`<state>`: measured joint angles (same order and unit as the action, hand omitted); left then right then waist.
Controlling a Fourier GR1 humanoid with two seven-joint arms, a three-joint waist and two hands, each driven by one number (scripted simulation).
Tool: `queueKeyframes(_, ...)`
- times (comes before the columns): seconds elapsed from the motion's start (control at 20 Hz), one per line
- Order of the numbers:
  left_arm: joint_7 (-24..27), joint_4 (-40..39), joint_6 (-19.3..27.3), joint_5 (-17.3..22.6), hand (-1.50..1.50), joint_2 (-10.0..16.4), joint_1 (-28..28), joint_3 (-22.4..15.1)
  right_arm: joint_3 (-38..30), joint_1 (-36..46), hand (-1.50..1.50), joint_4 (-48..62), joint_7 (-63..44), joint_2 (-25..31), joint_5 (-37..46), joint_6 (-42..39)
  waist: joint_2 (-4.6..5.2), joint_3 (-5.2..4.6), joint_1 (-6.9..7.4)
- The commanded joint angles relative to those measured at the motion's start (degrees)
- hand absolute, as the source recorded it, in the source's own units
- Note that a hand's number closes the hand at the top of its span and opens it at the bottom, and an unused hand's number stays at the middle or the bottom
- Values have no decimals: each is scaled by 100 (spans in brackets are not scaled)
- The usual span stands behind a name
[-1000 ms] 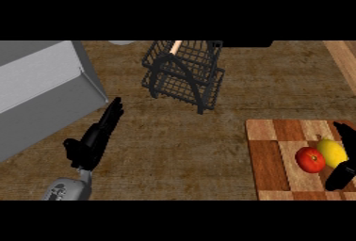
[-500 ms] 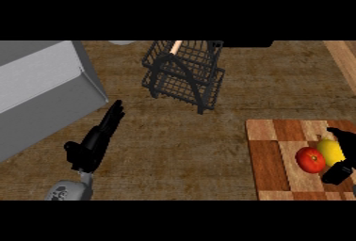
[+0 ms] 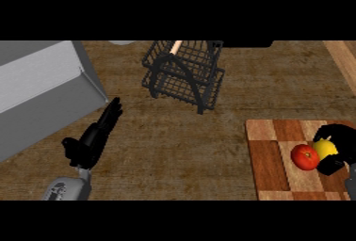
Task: Pick the lemon from the cutting board and place it in the tiered basket
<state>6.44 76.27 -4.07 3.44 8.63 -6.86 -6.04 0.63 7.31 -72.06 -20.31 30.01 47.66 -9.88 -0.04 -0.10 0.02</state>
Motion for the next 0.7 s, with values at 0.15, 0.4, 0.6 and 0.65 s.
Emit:
queueKeyframes(0.15,-159,240,-269,-7,0,26,61,298,-216,-98,150,-360,-36,-374,308,-19,1,9,-4)
queueKeyframes(0.4,188,76,-186,-174,0,-79,244,266,143,-807,150,-1783,-908,-829,529,-238,-4,7,-29)
queueKeyframes(0.6,-243,181,37,-324,0,-338,9,108,34,-637,150,-1907,-973,-855,852,84,-1,8,-22)
queueKeyframes(0.65,-434,347,-217,-84,0,-28,-37,348,-6,-913,150,-2434,-928,-825,725,103,-9,8,-41)
